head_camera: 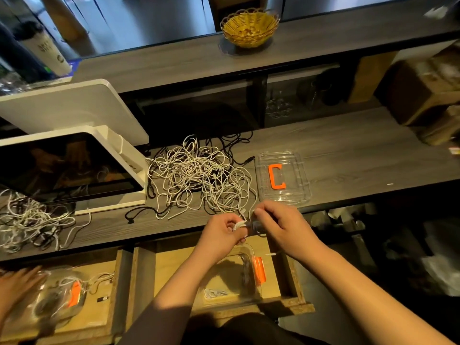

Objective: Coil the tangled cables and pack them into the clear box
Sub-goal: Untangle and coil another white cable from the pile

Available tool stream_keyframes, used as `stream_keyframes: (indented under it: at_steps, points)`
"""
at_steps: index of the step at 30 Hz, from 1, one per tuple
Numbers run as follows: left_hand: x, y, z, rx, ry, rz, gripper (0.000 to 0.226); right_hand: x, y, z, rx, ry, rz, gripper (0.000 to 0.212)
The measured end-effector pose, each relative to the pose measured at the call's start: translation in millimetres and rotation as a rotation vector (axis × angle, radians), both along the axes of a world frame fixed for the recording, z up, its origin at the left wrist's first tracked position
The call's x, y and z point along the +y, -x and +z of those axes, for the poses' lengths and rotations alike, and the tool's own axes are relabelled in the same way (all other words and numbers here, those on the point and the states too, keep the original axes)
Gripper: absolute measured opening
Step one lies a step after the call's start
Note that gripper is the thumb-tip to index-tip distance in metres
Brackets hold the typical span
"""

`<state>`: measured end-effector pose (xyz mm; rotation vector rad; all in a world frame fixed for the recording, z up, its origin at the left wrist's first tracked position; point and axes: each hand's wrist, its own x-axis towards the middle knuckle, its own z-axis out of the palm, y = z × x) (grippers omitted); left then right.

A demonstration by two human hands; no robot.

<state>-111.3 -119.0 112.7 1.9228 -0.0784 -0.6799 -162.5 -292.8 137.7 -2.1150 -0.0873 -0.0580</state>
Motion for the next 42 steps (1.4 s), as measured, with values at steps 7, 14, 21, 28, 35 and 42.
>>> stream_keyframes:
  at_steps: [7, 14, 21, 28, 35, 42]
  points:
    - [0, -7, 31, 0.214, 0.193, -0.416, 0.014, -32, -13, -3, -0.104, 0.077, -0.015, 0.018]
    - [2, -5, 51, 0.311, 0.526, -0.384, 0.011, -33, -23, -1, -0.017, -0.030, 0.002, 0.031]
    - [-4, -3, 45, 0.378, 0.795, 0.154, 0.023, -29, -26, -17, 0.119, -0.083, 0.035, 0.025]
    - [-17, -7, 11, 0.218, 0.554, 0.514, 0.005, -15, -17, -38, 0.260, -0.013, 0.033, 0.024]
    - [-25, -7, -8, -0.095, 0.150, 0.531, 0.011, -5, -14, -36, 0.280, 0.121, 0.145, 0.020]
    - [-24, -10, -15, -0.207, -0.061, 0.386, 0.015, -2, -11, -20, 0.220, 0.093, 0.136, 0.024]
